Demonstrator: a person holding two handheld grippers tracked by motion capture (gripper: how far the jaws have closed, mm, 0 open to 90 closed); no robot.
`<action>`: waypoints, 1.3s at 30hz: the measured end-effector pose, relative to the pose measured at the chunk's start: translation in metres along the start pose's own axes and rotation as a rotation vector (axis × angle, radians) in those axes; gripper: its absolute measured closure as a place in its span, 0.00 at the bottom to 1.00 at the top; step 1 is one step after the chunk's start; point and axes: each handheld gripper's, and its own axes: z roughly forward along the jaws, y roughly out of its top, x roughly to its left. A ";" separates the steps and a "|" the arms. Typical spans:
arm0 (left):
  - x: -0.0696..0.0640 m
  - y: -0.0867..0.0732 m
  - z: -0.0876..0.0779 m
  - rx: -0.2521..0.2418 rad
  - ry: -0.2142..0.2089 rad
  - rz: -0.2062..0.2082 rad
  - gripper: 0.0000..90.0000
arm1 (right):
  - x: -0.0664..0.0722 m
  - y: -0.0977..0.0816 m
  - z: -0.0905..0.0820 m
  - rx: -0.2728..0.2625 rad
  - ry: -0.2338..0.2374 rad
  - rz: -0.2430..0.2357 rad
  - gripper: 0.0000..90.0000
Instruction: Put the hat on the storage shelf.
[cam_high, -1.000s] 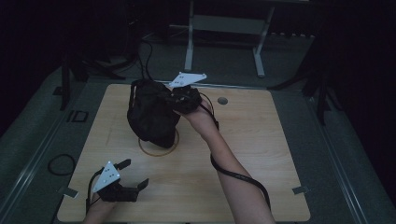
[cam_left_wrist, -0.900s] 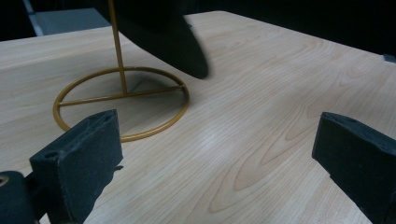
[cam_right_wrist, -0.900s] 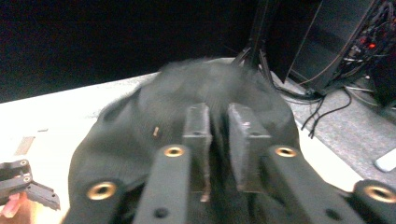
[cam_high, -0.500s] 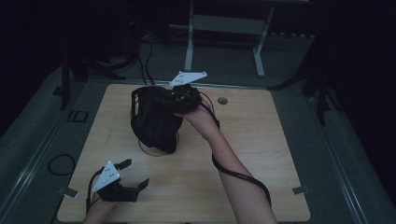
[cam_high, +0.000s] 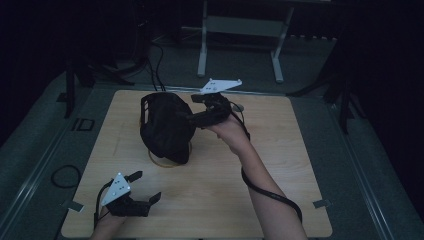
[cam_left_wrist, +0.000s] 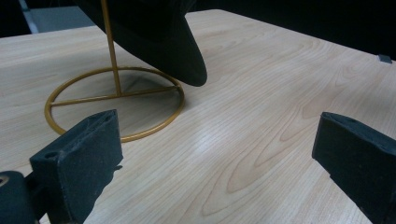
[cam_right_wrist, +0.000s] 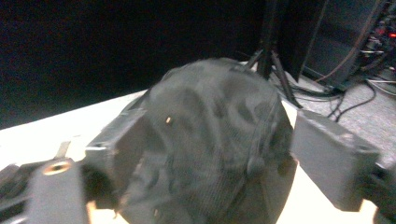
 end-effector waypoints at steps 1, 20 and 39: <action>0.000 0.000 0.000 0.000 -0.001 0.001 0.02 | -0.001 -0.002 -0.003 -0.004 -0.005 0.009 0.18; -0.003 -0.003 0.005 0.018 0.000 0.007 0.02 | -0.004 -0.065 -0.038 0.011 -0.061 -0.033 0.16; -0.004 -0.004 0.006 0.031 -0.008 0.012 0.02 | 0.007 -0.141 -0.046 0.052 -0.042 -0.009 0.16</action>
